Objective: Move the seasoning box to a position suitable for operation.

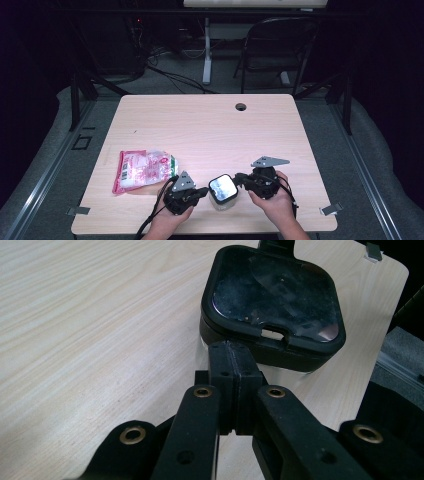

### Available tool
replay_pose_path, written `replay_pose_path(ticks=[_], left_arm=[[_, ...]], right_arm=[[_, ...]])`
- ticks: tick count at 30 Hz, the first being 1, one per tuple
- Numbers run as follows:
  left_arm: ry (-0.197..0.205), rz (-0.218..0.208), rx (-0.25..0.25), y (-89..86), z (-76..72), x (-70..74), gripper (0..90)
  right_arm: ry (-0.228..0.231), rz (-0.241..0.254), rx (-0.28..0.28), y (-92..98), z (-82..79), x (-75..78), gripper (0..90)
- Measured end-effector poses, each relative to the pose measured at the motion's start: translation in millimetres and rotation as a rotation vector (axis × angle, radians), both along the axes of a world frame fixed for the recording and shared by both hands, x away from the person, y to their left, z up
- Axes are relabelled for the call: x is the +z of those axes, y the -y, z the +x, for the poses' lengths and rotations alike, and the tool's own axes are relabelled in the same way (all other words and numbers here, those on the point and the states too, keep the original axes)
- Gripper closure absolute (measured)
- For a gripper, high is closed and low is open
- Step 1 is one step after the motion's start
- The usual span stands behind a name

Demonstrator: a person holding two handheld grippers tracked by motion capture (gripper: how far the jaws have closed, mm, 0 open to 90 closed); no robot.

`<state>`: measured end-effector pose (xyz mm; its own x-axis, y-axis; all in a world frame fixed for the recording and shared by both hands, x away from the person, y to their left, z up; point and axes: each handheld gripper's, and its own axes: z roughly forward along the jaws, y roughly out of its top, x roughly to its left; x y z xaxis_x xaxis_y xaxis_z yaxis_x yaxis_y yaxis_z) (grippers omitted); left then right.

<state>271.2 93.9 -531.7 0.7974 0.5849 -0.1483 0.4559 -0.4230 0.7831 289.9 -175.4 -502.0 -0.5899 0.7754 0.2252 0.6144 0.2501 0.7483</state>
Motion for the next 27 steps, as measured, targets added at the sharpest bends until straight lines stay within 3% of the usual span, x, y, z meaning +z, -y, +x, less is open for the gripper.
replay_pose_path(ticks=[15, 20, 27], left_arm=[[0.005, -0.017, -0.004, 1.4, 6.2, 7.1, 89.4], [0.006, -0.032, -0.004, 0.6, 8.9, 10.8, 88.4], [0.033, -0.032, -0.011, 1.9, 10.4, 17.2, 84.7]], right_arm=[[0.020, 0.018, 0.001, 4.3, -3.5, -2.6, 79.4], [0.093, -0.003, 0.060, 2.8, -12.9, 0.0, 69.0], [0.129, -0.007, 0.104, 2.2, -26.3, 2.0, 56.8]])
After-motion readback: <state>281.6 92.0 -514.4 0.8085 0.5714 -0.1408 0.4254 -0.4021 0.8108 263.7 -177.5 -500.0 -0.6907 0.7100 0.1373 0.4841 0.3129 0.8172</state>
